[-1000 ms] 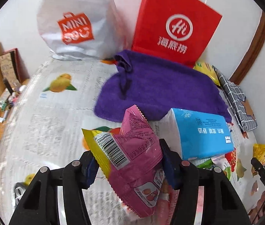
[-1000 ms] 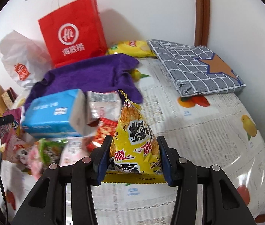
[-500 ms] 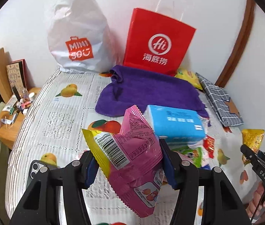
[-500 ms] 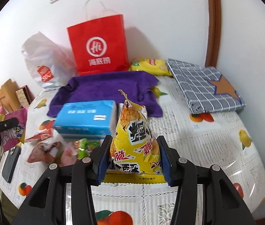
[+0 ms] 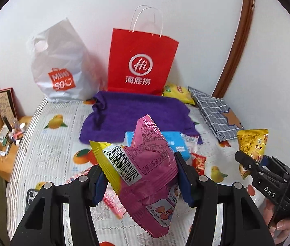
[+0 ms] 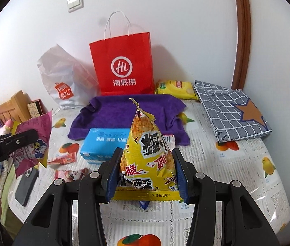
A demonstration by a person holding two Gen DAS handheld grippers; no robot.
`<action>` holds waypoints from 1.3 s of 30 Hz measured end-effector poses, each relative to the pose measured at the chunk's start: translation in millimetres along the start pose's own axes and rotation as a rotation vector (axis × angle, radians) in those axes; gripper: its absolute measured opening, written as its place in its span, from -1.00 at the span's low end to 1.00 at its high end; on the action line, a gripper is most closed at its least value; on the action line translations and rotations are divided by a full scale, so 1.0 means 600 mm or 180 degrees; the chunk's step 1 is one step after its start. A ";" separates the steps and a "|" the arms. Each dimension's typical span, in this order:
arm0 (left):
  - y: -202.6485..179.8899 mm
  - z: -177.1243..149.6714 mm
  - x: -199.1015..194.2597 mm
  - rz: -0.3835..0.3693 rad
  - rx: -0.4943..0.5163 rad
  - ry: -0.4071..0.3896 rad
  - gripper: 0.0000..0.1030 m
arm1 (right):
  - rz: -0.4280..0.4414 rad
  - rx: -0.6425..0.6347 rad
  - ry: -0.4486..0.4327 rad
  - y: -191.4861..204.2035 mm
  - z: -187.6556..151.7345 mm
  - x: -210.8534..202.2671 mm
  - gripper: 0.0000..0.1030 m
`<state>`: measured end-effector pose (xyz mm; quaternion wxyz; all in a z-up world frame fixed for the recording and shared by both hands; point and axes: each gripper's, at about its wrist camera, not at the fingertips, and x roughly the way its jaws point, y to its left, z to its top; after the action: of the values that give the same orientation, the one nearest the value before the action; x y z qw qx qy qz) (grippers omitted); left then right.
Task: Organize snacks
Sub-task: 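Carry both held snack bags onto the purple towel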
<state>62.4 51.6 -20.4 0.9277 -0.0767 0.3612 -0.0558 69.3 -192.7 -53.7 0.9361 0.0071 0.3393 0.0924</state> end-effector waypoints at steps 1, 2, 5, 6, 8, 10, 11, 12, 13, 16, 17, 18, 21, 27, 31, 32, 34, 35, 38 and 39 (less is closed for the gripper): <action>-0.004 0.004 -0.001 -0.0008 0.0006 -0.0009 0.09 | 0.0000 0.0011 -0.0004 -0.002 0.004 -0.001 -0.07; -0.008 0.009 -0.001 -0.0016 0.0010 -0.0014 0.09 | -0.0011 0.0022 -0.0012 -0.004 0.008 -0.003 -0.07; -0.016 0.019 0.000 -0.0025 0.0031 -0.0024 0.09 | -0.0032 0.0026 -0.0043 -0.010 0.019 -0.007 -0.07; -0.018 0.022 0.000 -0.0027 0.0038 -0.0032 0.09 | -0.0046 0.0020 -0.0062 -0.011 0.023 -0.008 -0.07; -0.021 0.030 0.001 -0.0026 0.0050 -0.0041 0.09 | -0.0069 0.0014 -0.0091 -0.014 0.031 -0.010 -0.07; -0.022 0.038 0.006 -0.0020 0.0052 -0.0039 0.09 | -0.0077 0.0020 -0.0100 -0.016 0.039 -0.009 -0.07; -0.022 0.043 0.008 -0.0019 0.0049 -0.0036 0.09 | -0.0081 0.0029 -0.0098 -0.017 0.044 -0.007 -0.07; -0.022 0.047 0.010 -0.0019 0.0049 -0.0034 0.09 | -0.0082 0.0031 -0.0100 -0.018 0.047 -0.005 -0.07; -0.021 0.052 0.013 -0.0019 0.0049 -0.0033 0.09 | -0.0083 0.0031 -0.0100 -0.018 0.051 -0.002 -0.07; -0.019 0.068 0.019 -0.0004 0.0029 -0.0043 0.09 | -0.0082 0.0016 -0.0101 -0.015 0.065 0.006 -0.07; -0.018 0.073 0.021 -0.0001 0.0022 -0.0047 0.09 | -0.0083 0.0004 -0.0103 -0.013 0.073 0.010 -0.07; -0.016 0.079 0.024 0.0002 0.0012 -0.0057 0.09 | -0.0085 -0.0005 -0.0106 -0.012 0.079 0.012 -0.07; -0.011 0.099 0.034 0.0037 -0.0004 -0.0078 0.09 | -0.0083 -0.0027 -0.0114 -0.010 0.098 0.024 -0.07; 0.002 0.139 0.064 0.0141 0.0012 -0.0086 0.09 | -0.0057 -0.0067 -0.0114 -0.001 0.139 0.062 -0.07; 0.006 0.161 0.083 0.0207 0.0034 -0.0086 0.09 | -0.0049 -0.0078 -0.0075 0.005 0.164 0.101 -0.07; 0.007 0.165 0.088 0.0217 0.0037 -0.0085 0.09 | -0.0054 -0.0089 -0.0070 0.006 0.170 0.111 -0.07; 0.009 0.177 0.099 0.0226 0.0042 -0.0074 0.09 | -0.0045 -0.0102 -0.0068 0.006 0.181 0.127 -0.07; 0.010 0.184 0.106 0.0235 0.0042 -0.0064 0.09 | -0.0023 -0.0101 -0.0067 0.006 0.188 0.138 -0.07; 0.012 0.200 0.122 0.0258 0.0055 -0.0041 0.09 | -0.0007 -0.0100 -0.0056 0.005 0.204 0.164 -0.07; 0.013 0.207 0.129 0.0268 0.0066 -0.0035 0.09 | -0.0001 -0.0098 -0.0054 0.004 0.209 0.172 -0.07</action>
<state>203.7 59.4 17.4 0.9319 -0.0520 0.3584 -0.0200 226.4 -165.7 -22.3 0.9390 -0.0066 0.3299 0.0974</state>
